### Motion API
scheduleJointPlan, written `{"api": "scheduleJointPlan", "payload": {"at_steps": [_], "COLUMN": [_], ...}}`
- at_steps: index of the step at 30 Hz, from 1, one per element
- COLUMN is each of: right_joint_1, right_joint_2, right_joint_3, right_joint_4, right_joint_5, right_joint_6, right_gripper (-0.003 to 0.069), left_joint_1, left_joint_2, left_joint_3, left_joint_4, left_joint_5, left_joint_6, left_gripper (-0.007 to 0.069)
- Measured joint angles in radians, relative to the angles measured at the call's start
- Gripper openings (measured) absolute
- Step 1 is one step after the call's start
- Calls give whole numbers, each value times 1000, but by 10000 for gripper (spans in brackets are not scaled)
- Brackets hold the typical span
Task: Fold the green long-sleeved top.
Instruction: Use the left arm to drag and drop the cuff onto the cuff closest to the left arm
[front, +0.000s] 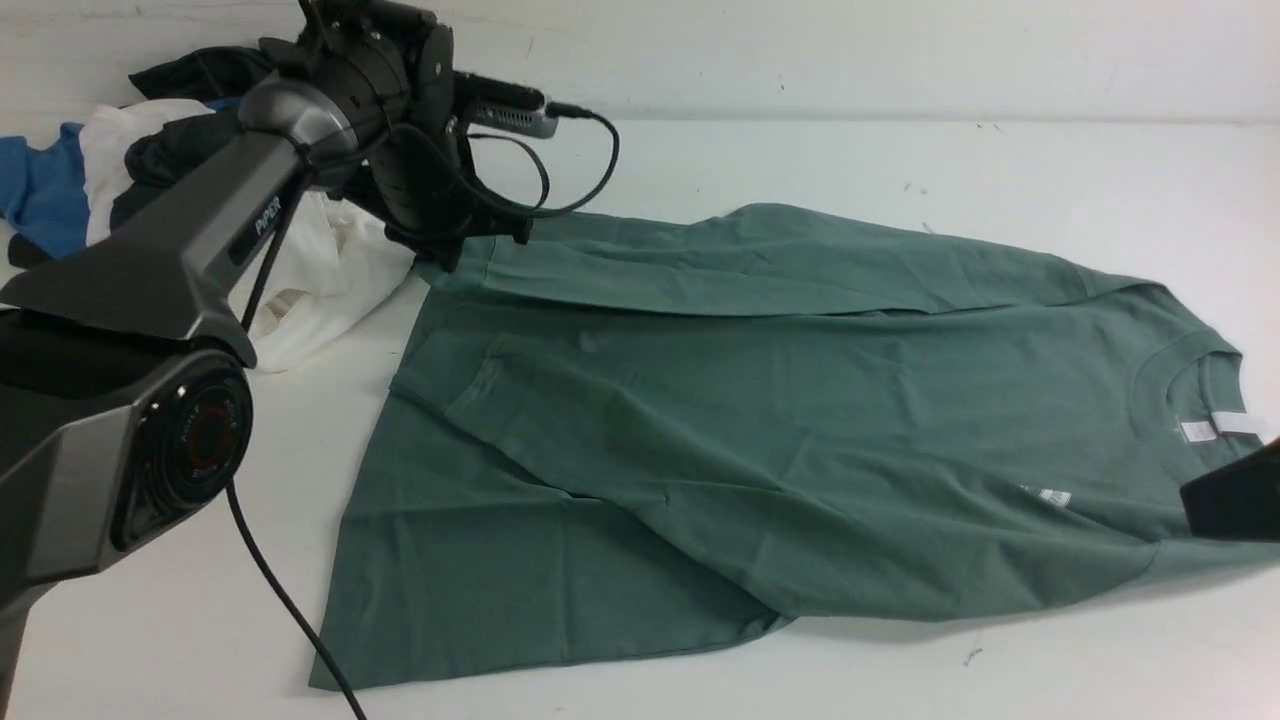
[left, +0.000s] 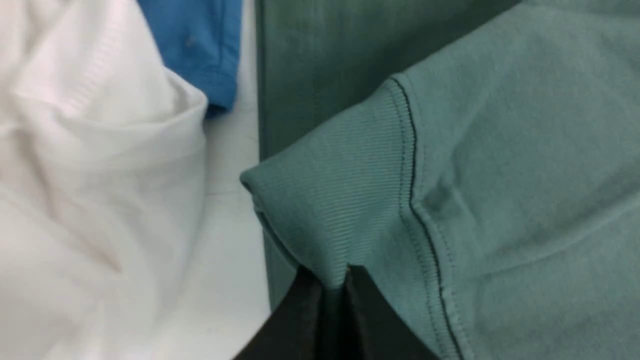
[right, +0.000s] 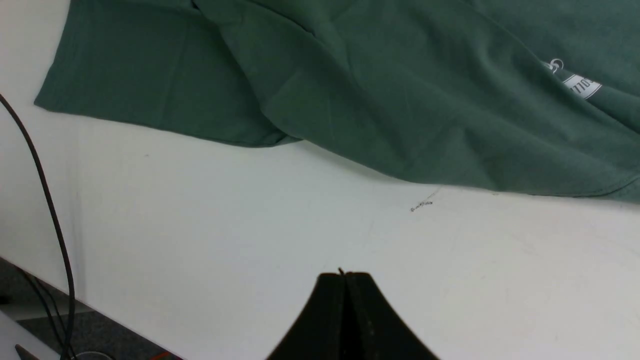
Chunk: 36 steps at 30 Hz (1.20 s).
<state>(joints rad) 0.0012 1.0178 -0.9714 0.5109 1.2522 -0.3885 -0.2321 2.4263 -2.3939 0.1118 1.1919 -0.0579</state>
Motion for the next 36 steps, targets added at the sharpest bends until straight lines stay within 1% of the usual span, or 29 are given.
{"api": "scheduleJointPlan", "payload": {"at_steps": [4,6,11,16,18,19,27,31,36], "right_joint_1": [0,0,0,0,0,0,0,0,0], "right_joint_2": [0,0,0,0,0,0,0,0,0], "right_joint_3": [0,0,0,0,0,0,0,0,0], "right_joint_4": [0,0,0,0,0,0,-1,-1,-1], "right_joint_5": [0,0,0,0,0,0,0,0,0], "right_joint_6": [0,0,0,0,0,0,-3,-3,-3], "right_gripper": [-15,-15,-15,-15,-15,-15,-15,-15,-15], "left_joint_1": [0,0,0,0,0,-2,-11,-11,-11], "left_joint_2": [-52,-78,-149,-242,-281,-284,-377,-409,-411], "left_joint_3": [0,0,20,155,242,249,524,621,669], "left_joint_4": [-11,-22,-61,-66,-67,-67,-71,-73,-92], "left_joint_5": [42,45,47,47,47,47,43,41,39], "left_joint_6": [33,58,75,70,58,58,38,23,-9], "left_gripper": [16,16,16,16,16,16,16,16,16]}}
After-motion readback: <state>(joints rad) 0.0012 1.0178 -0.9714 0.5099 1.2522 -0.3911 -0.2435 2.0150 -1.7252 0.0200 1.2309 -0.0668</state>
